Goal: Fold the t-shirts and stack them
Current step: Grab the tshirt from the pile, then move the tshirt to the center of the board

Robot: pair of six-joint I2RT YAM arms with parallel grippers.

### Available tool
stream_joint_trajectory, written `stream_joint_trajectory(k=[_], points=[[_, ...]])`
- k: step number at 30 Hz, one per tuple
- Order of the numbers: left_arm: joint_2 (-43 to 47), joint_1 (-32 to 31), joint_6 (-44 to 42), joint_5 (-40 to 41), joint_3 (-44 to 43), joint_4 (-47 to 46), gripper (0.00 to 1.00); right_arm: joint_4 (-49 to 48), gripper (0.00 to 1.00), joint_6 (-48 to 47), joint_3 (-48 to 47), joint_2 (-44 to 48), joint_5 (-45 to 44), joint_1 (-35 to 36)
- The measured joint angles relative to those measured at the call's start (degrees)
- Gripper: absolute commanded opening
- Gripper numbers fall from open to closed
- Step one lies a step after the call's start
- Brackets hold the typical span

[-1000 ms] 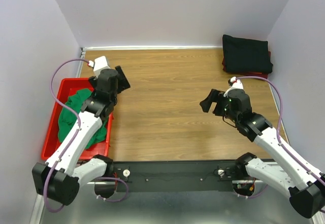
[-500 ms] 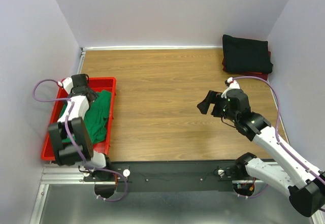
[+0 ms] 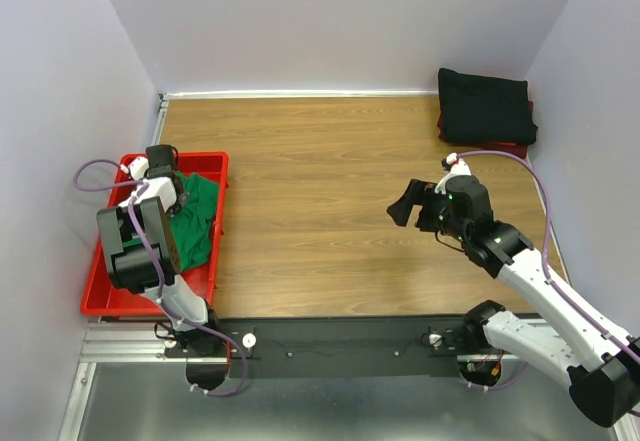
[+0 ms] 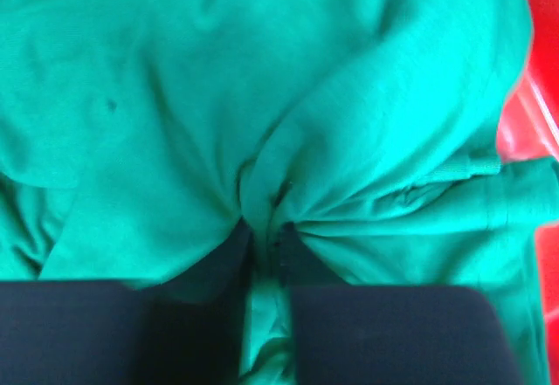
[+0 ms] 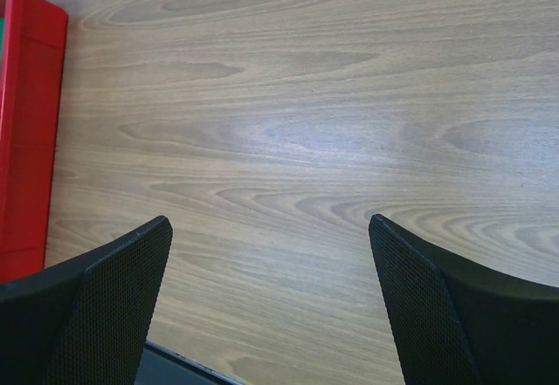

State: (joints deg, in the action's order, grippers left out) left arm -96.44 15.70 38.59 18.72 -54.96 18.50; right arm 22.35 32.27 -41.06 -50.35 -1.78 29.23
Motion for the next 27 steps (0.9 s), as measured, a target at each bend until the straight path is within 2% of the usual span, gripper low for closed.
stream_joint_trajectory(k=[6,10,16,19,24,27], points=[[3.56,0.02,-0.2,-3.37,0.04,2.01,0.0,-0.02,1.0,0.0,0.0,-0.02,0.07,0.0],[13.68,-0.04,-1.88,-4.85,-0.81,5.53,0.0,-0.07,1.0,-0.17,0.0,-0.76,0.11,0.0],[28.98,-1.64,-5.27,-7.76,-9.99,6.56,0.0,-0.04,1.0,-1.09,0.0,-2.27,1.57,0.0],[32.04,-6.16,-6.43,-7.82,-16.09,6.14,0.0,-0.04,1.0,-1.64,-0.04,-2.62,2.01,0.0],[31.95,-19.8,-7.96,-7.23,-27.93,6.54,0.0,0.0,1.0,-2.12,-1.49,-3.13,2.12,0.0],[31.47,-26.64,-7.96,-6.49,-31.15,6.86,0.0,-0.13,1.0,-2.14,-2.71,-3.1,1.99,0.0]])
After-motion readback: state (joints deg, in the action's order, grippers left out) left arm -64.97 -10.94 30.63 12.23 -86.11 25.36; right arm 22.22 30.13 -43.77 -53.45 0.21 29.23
